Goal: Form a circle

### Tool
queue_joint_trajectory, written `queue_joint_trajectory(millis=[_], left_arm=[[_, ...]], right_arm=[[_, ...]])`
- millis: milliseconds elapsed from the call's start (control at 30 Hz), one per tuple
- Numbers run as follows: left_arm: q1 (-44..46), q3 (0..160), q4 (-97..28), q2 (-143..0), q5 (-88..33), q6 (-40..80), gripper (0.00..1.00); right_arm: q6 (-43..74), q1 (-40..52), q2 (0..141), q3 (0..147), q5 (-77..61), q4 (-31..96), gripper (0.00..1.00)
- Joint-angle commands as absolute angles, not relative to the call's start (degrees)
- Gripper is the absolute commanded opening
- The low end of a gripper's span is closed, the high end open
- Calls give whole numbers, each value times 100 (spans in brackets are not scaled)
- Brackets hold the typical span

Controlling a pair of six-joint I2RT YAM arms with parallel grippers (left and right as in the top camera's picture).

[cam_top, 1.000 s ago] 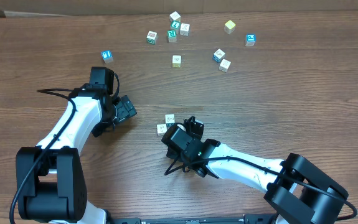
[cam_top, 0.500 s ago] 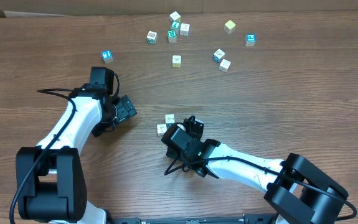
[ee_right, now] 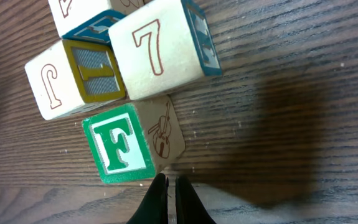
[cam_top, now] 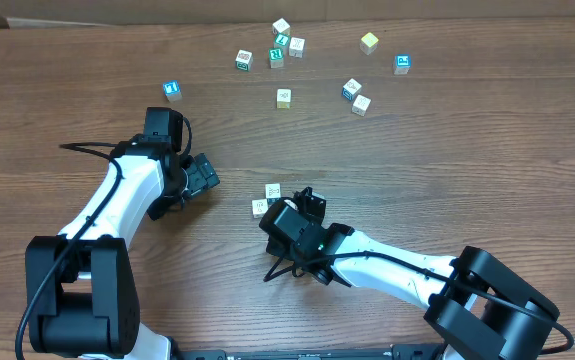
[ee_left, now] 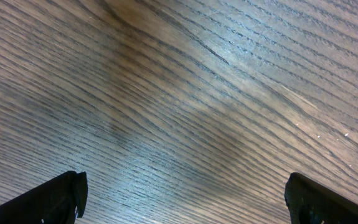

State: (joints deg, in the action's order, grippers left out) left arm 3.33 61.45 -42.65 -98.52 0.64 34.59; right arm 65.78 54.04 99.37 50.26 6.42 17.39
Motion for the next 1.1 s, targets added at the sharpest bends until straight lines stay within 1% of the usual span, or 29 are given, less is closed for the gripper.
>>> queue_joint_trajectory(millis=[0, 200, 500, 567, 667, 1067], left_arm=[[340, 6230, -4278, -9900, 40, 3559, 100], [340, 6230, -4278, -9900, 40, 3559, 100], [340, 6230, -4278, -9900, 40, 3559, 100], [340, 6230, -4278, -9900, 40, 3559, 100], [340, 6230, -4278, -9900, 40, 3559, 100], [340, 6230, -4278, -9900, 40, 3559, 100]], right_arm=[[6549, 5387, 9800, 5026, 794, 1684, 4], [6549, 5387, 9800, 5026, 744, 1747, 4], [6547, 5026, 9201, 5048, 753, 2668, 4], [6392, 4965, 9198, 5048, 773, 2768, 4], [6080, 4877, 9198, 5048, 799, 2849, 4], [5837, 4748, 9198, 5048, 816, 2930, 4]])
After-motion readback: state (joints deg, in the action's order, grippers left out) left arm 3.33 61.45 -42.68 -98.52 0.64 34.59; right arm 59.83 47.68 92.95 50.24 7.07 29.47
